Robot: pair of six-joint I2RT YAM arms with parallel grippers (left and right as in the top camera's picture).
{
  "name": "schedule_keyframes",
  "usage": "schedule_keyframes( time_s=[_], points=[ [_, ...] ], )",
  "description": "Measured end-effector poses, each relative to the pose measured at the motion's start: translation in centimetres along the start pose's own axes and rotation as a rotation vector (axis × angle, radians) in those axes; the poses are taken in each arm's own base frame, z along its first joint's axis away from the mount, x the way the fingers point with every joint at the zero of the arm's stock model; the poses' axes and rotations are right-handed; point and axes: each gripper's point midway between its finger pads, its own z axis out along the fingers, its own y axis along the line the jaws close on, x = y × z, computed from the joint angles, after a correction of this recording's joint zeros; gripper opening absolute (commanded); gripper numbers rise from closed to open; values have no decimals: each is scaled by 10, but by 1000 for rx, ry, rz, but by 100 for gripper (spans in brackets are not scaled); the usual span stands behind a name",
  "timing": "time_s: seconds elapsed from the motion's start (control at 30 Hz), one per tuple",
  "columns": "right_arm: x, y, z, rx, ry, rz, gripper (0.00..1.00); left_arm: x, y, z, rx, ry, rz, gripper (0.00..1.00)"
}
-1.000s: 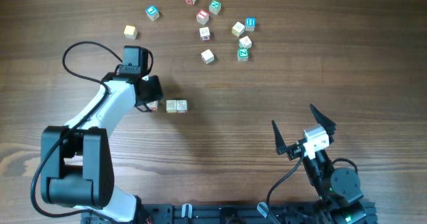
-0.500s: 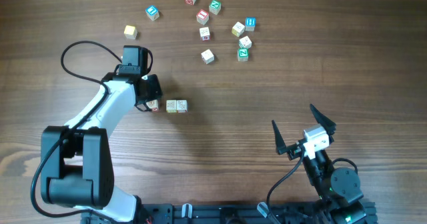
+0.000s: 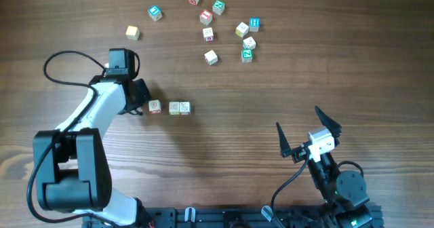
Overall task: Form a horizontal line
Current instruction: 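Lower the block and push it against the row's left end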
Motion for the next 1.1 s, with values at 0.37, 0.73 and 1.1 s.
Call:
schedule_keyframes(
  time_s=[0.37,0.73,1.1],
  points=[
    [0,0,0,0,0,0,99,16,-37,-1,216,92,31,7],
    [0,0,0,0,0,0,100,43,-26,-2,172,203,31,9],
    [0,0,0,0,0,0,100,72,11,-7,-20,312,-4,4]
  ],
)
